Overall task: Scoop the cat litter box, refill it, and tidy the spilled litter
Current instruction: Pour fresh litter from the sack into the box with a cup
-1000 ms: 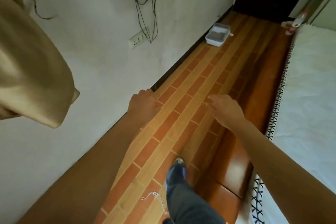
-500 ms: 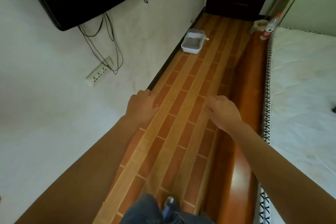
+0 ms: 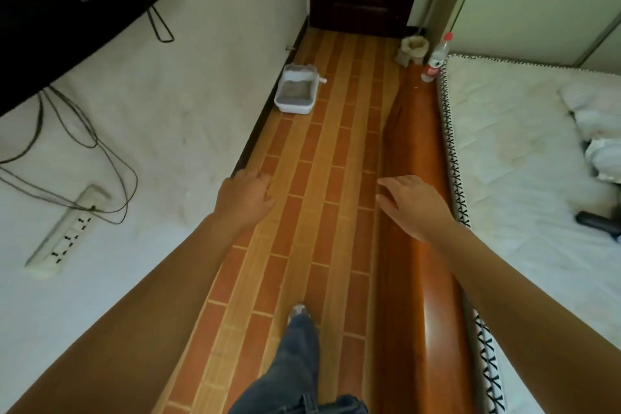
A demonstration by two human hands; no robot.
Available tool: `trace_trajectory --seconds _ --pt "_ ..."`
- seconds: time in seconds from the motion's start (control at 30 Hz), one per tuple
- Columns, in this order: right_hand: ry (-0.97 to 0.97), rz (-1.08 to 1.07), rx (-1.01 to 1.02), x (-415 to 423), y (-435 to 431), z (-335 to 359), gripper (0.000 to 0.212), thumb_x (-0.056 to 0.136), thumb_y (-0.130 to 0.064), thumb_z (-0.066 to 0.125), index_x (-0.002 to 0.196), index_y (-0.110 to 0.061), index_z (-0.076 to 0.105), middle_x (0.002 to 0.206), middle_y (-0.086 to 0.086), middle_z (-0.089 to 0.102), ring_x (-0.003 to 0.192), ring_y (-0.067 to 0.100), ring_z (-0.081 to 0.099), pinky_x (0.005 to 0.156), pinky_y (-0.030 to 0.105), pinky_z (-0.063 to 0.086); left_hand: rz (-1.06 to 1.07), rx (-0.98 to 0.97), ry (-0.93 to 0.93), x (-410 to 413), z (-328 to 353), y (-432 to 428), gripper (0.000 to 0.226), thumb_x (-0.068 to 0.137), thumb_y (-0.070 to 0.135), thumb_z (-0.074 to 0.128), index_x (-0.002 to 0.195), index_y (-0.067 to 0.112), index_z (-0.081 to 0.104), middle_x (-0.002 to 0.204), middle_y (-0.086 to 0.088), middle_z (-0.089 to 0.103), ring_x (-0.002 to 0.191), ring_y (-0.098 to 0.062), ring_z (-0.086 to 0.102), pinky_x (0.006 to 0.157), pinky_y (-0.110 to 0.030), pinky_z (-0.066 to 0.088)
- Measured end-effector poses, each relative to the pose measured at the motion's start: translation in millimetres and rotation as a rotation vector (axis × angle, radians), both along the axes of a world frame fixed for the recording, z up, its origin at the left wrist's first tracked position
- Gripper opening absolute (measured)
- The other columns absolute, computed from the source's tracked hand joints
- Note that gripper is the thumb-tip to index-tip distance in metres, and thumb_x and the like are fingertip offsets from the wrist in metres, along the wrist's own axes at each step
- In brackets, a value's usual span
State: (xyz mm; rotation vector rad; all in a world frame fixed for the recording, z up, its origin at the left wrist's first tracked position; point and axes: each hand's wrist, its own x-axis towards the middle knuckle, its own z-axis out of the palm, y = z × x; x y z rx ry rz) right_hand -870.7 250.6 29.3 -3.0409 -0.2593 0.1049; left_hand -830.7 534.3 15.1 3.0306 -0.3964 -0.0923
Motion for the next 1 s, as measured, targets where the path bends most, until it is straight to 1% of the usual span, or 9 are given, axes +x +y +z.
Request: trace_trajectory --seconds 0.07,0.17,0.3,0.5,0.67,0.77,0.83,0.9,1.0 --pt "0.009 -0.028 -0.002 40 -5 4 0.042 0.098 -0.038 0.035 0.134 -0.018 0.045 0.133 0.003 0.053 0.125 0.022 0.045 0.098 0.035 0.04 -0.029 0.014 0.005 47 1 -9 0.03 0.093 0.029 0.045 0.115 0.012 0.056 0.115 -0.008 0.057 0.102 -0.027 0.054 0.082 -0.036 0.044" --pt "-0.004 -0.06 0.0 98 -14 9 0.041 0.098 -0.038 0.035 0.133 -0.017 0.046 0.129 0.003 0.056 0.123 0.023 0.046 0.098 0.035 0.04 -0.068 0.033 -0.023 116 6 -24 0.029 0.093 0.029 0.046 0.115 0.012 0.055 0.117 -0.008 0.056 0.104 -0.026 0.054 0.083 -0.036 0.045" --pt "-0.008 -0.098 -0.001 162 -30 7 0.041 0.098 -0.037 0.036 0.133 -0.018 0.045 0.129 0.003 0.056 0.124 0.022 0.046 0.098 0.035 0.04 -0.092 0.047 -0.048 198 12 -43 0.026 0.092 0.028 0.046 0.11 0.013 0.057 0.113 -0.007 0.056 0.101 -0.026 0.054 0.081 -0.036 0.046" --pt "-0.009 -0.144 0.014 249 -58 -3 0.042 0.098 -0.037 0.037 0.134 -0.017 0.046 0.128 0.003 0.057 0.121 0.022 0.047 0.095 0.035 0.04 -0.107 0.024 -0.038 295 8 -74 0.031 0.093 0.028 0.046 0.117 0.013 0.056 0.118 -0.007 0.054 0.107 -0.026 0.051 0.087 -0.04 0.045" --pt "-0.04 -0.156 0.037 336 -95 -9 0.043 0.097 -0.036 0.038 0.134 -0.016 0.046 0.13 0.004 0.056 0.123 0.023 0.045 0.097 0.036 0.039 -0.09 0.011 -0.025 375 -1 -111 0.033 0.092 0.027 0.048 0.121 0.012 0.056 0.122 -0.009 0.053 0.112 -0.028 0.049 0.087 -0.041 0.044" --pt "-0.059 -0.143 0.059 393 -122 -7 0.042 0.097 -0.036 0.038 0.133 -0.016 0.046 0.129 0.004 0.056 0.122 0.023 0.046 0.097 0.036 0.039 -0.072 -0.021 -0.039 425 0 -139 0.033 0.091 0.023 0.05 0.121 0.011 0.055 0.12 -0.01 0.053 0.111 -0.03 0.049 0.083 -0.041 0.046" --pt "-0.058 -0.128 0.068 430 -141 -4 0.041 0.097 -0.036 0.037 0.133 -0.017 0.047 0.13 0.004 0.056 0.123 0.022 0.046 0.098 0.035 0.039 -0.07 -0.034 -0.049 461 1 -159 0.027 0.09 0.022 0.05 0.112 0.008 0.057 0.111 -0.011 0.055 0.104 -0.03 0.052 0.077 -0.038 0.046" --pt "-0.056 -0.112 0.068 466 -161 -1 0.041 0.098 -0.036 0.037 0.133 -0.017 0.047 0.131 0.003 0.055 0.124 0.022 0.045 0.099 0.035 0.038 -0.055 -0.018 -0.051 496 3 -178 0.025 0.09 0.024 0.048 0.107 0.008 0.058 0.107 -0.011 0.056 0.099 -0.029 0.053 0.074 -0.034 0.042" --pt "-0.047 -0.095 0.056 519 -185 0 0.043 0.097 -0.037 0.037 0.134 -0.017 0.045 0.133 0.003 0.053 0.126 0.022 0.043 0.101 0.035 0.037 -0.049 -0.014 -0.074 542 2 -200 0.025 0.091 0.025 0.046 0.106 0.01 0.058 0.106 -0.01 0.057 0.096 -0.027 0.054 0.071 -0.032 0.039"
